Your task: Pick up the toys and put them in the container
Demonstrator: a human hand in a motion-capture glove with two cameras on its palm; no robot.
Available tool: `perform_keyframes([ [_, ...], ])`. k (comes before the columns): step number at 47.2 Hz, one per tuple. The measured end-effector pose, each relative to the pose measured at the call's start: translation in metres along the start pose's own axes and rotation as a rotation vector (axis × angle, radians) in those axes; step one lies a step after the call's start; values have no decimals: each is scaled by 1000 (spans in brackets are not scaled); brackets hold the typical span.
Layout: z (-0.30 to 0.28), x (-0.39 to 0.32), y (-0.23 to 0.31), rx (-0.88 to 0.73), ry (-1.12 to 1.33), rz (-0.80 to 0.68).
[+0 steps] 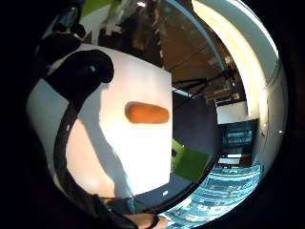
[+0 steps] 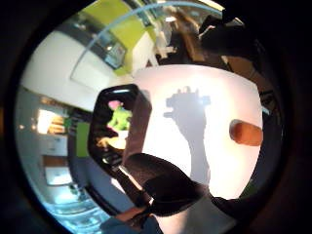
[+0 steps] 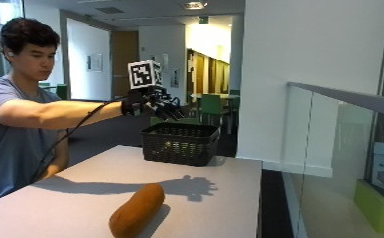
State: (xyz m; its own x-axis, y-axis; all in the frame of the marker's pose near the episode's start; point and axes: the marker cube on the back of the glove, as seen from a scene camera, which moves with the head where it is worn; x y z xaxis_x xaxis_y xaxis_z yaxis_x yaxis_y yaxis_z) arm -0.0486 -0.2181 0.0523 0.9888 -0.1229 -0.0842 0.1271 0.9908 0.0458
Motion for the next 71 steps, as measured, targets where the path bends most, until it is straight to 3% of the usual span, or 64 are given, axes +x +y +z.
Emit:
perform_keyframes([
  [15, 49, 104, 19, -59, 18, 71],
  [29, 106, 155, 32, -175, 17, 79],
  [54, 194, 185, 42, -413, 91, -21],
  [71, 229, 180, 39, -481, 133, -11],
])
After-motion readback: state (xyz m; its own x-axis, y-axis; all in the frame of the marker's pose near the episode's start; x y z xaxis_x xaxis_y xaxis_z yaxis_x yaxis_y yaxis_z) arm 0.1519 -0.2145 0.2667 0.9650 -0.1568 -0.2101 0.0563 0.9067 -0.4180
